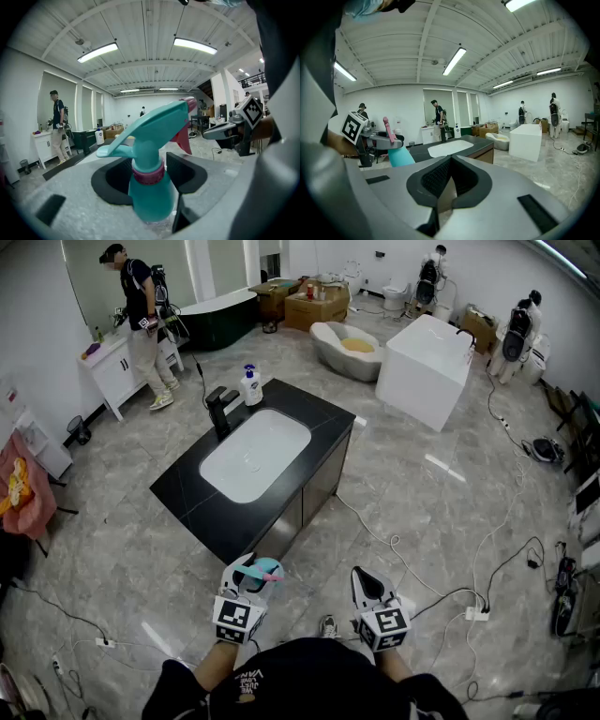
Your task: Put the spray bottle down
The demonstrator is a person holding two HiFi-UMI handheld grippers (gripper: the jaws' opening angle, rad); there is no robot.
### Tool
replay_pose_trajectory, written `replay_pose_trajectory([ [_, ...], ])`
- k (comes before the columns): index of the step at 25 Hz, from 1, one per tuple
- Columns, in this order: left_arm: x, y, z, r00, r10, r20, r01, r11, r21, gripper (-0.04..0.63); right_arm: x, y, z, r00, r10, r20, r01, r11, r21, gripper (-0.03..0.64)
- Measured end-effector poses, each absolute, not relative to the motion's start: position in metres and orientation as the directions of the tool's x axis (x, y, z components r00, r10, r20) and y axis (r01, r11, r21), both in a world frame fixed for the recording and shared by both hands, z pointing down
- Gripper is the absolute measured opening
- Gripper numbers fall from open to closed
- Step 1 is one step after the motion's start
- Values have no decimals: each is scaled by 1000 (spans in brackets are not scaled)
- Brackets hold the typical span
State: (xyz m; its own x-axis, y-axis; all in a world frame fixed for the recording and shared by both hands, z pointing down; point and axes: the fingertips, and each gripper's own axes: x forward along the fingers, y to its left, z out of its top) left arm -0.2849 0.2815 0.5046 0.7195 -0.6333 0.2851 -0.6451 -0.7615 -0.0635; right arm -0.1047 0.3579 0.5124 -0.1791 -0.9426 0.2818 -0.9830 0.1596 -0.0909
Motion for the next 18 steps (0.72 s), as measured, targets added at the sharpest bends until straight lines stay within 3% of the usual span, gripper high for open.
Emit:
replay_pose_trajectory([
  [18,-203,262,510,673,-688,270,-699,-711,-70,229,-30,327,510,-302,-922,242,-953,289,-90,3],
])
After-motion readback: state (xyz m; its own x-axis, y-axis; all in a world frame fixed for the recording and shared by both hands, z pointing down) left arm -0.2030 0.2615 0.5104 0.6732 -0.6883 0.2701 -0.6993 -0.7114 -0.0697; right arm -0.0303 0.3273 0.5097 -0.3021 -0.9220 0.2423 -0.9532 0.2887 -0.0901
